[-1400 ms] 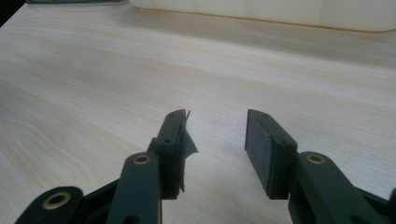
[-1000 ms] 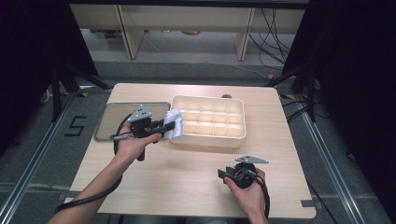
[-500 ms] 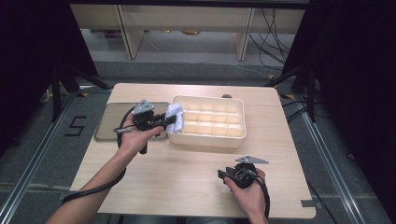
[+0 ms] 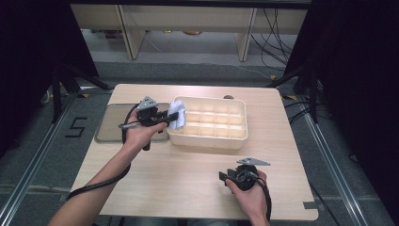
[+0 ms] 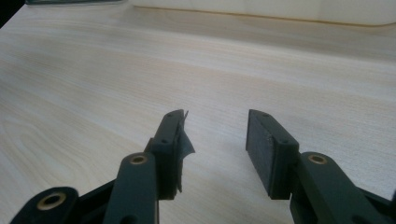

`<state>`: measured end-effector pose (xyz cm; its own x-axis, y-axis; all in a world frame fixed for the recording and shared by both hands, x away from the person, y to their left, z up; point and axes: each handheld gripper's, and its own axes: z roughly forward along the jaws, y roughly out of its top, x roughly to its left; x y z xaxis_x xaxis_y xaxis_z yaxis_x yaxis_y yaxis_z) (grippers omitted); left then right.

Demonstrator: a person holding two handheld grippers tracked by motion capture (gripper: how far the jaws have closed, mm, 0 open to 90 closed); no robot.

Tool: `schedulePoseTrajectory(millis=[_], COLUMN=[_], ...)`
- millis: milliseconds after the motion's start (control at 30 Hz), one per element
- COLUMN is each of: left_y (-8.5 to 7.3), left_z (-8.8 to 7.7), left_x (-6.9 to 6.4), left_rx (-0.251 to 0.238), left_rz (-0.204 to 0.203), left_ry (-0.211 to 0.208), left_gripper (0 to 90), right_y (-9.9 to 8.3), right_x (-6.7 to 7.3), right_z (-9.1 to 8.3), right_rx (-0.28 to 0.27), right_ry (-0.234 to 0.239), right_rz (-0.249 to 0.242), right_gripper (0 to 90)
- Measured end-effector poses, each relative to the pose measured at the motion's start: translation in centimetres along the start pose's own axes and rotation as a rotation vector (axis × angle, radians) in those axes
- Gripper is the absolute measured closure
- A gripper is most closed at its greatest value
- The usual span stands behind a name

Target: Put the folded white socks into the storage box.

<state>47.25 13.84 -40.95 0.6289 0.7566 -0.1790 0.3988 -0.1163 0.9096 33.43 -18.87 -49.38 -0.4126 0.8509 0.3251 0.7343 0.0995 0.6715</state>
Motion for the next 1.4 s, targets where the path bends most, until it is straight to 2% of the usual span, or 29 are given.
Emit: schedulePoseTrajectory(millis=[67,100,267,400,433,567,700,933,967,1100,1133,1267,1400], left_y=[0.0,0.0,-0.3,-0.7,-0.7,-1.0,-1.2,-1.6,-1.6,-1.8,-1.8,-1.9,-1.9], left_z=[0.3,0.4,1.3,2.0,2.1,2.8,3.3,4.1,4.1,4.5,4.5,4.8,4.9], left_x=[0.2,0.2,0.5,0.6,0.6,0.7,0.9,0.9,1.0,0.9,1.0,1.1,1.1], left_rx=[0.012,0.016,0.055,0.080,0.088,0.120,0.143,0.166,0.180,0.189,0.204,0.210,0.220], left_rz=[0.008,0.004,0.013,0.014,0.019,0.027,0.032,0.033,0.047,0.050,0.062,0.071,0.079], left_ry=[0.006,0.008,0.021,0.025,0.026,0.034,0.042,0.054,0.054,0.070,0.067,0.085,0.082], left_gripper=[70.3,70.3,70.2,70.2,70.2,70.1,70.1,70.1,70.0,70.1,70.0,70.0,70.0], right_y=[0.0,0.0,0.0,-0.1,0.0,0.0,0.0,0.0,0.0,0.0,0.0,0.0,0.0], right_x=[0.0,-0.1,-0.2,0.0,-0.2,-0.2,-0.1,0.0,0.0,0.1,0.0,0.1,0.1], right_z=[0.0,0.1,0.1,0.0,0.0,0.1,0.1,0.1,0.1,0.1,0.1,0.1,0.2], right_rx=[0.002,-0.001,-0.006,-0.001,0.000,-0.006,-0.001,0.003,0.006,0.001,0.001,0.005,0.005], right_ry=[-0.009,0.004,0.003,0.007,0.005,0.006,0.006,0.002,0.002,0.002,0.002,0.002,0.002], right_rz=[-0.002,0.001,-0.008,0.016,0.000,-0.009,0.002,0.002,0.002,-0.004,-0.004,0.003,0.002], right_gripper=[57.6,57.5,57.5,57.5,57.5,57.5,57.5,57.5,57.5,57.5,57.5,57.5,57.5])
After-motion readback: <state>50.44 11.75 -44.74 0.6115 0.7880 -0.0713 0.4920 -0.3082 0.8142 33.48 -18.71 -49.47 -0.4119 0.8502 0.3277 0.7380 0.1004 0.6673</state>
